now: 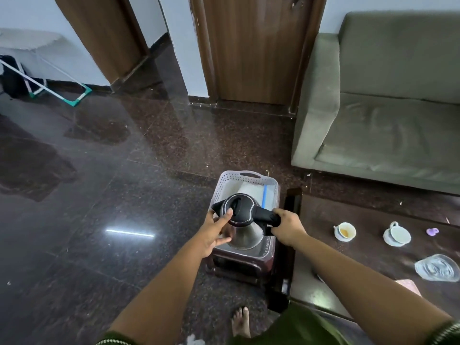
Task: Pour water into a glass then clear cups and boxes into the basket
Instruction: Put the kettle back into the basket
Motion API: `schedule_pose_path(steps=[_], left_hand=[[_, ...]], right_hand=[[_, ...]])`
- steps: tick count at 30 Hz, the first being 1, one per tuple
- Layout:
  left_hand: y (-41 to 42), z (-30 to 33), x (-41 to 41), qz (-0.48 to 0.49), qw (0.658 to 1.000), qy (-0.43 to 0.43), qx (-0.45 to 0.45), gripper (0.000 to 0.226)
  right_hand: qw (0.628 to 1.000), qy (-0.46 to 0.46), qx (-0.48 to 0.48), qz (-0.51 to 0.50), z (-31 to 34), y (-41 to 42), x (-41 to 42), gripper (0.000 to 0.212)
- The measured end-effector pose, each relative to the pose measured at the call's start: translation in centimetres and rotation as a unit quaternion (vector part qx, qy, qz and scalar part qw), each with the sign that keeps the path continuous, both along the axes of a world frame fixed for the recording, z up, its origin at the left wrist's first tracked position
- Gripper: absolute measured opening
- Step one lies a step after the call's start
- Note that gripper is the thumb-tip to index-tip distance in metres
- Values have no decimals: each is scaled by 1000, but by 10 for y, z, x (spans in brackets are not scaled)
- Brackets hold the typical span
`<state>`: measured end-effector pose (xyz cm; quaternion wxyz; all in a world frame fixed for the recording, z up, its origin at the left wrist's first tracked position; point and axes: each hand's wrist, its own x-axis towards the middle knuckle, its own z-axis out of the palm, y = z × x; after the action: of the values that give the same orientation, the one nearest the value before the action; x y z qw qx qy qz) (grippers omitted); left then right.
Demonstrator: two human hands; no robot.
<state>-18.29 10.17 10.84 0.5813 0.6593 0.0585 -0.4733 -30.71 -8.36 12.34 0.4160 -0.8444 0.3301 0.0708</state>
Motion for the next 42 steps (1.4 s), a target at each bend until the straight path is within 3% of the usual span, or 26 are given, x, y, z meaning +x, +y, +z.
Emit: schedule_pose_path(steps=[4, 11, 18, 26, 31, 42], left_hand=[[1, -20, 18, 11, 1000, 4, 17, 116], [2, -42, 38, 19, 999, 6, 49, 106], [2, -60, 47, 9, 998, 32, 55, 113], [-6, -72, 52, 9, 998, 34, 47, 89], [-8, -70, 55, 1, 998, 42, 47, 86], [-5, -72, 48, 16, 998, 21, 57, 82]], right_hand=[[1000, 3, 5, -1, -21, 8, 13, 22], [1000, 9, 15, 8, -52, 15, 29, 18], [1000, 14, 16, 5, -67, 13, 34, 17], [999, 24, 26, -15, -85, 6, 36, 17], [999, 37, 30, -21, -90, 4, 41, 9], [998, 62, 16, -15, -85, 9, 39, 15]])
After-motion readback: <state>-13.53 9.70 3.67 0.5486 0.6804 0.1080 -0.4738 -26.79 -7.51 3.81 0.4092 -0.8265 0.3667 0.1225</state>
